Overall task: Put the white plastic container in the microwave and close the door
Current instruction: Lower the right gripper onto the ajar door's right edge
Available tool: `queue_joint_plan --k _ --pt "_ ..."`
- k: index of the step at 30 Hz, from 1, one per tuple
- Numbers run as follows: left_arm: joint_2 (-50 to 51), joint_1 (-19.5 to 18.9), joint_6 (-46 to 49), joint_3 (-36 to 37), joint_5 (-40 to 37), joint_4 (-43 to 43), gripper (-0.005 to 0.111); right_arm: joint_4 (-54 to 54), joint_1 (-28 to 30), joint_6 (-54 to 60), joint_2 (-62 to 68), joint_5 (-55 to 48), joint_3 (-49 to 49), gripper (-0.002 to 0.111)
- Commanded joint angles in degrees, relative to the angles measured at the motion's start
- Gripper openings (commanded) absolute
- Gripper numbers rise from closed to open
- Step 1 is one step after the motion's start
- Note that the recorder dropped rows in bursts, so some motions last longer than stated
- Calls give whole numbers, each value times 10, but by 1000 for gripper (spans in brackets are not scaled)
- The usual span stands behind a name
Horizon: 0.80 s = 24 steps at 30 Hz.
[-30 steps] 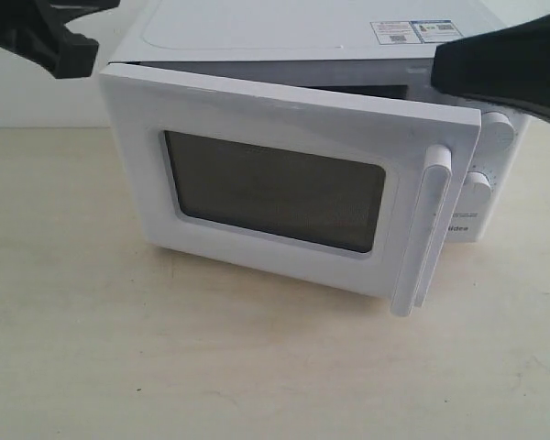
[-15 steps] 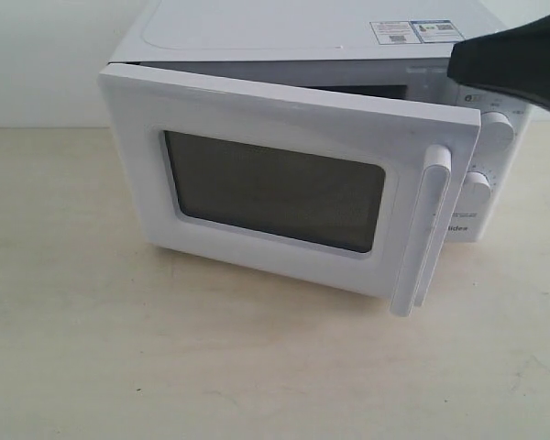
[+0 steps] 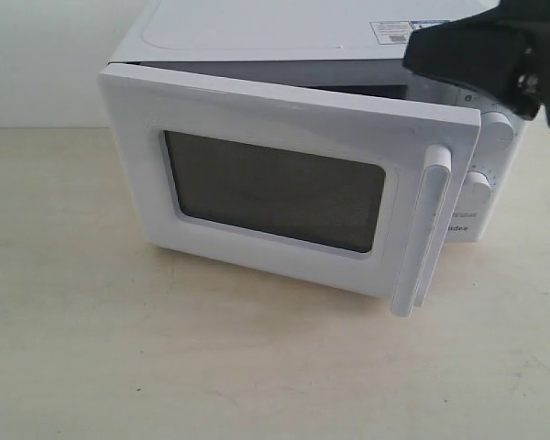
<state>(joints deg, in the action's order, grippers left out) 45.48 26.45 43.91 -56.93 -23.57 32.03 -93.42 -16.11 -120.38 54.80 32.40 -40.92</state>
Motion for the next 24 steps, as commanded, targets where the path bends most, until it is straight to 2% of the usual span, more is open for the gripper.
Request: queue_joint_plan --k 1,4,8,14,17,20,24 --pt "-4 1 -6 -4 -4 4 4 -16 -103 1 -3 -103 2 0" --pt "-4 1 -6 -4 -4 4 4 -14 -160 1 -3 -176 17 0" --pt "-4 1 -6 -4 -4 4 4 25 -241 1 8 -328 50 0" --pt "-4 1 -6 -4 -4 4 4 0 -357 1 26 -540 78 0" --pt "-4 1 -6 -4 -4 4 4 -65 -402 1 25 -601 78 0" --pt "-4 1 -6 -4 -4 3 4 -65 -438 1 25 -661 78 0" --pt "-4 1 -6 -4 -4 3 4 -65 -464 1 32 -688 78 0"
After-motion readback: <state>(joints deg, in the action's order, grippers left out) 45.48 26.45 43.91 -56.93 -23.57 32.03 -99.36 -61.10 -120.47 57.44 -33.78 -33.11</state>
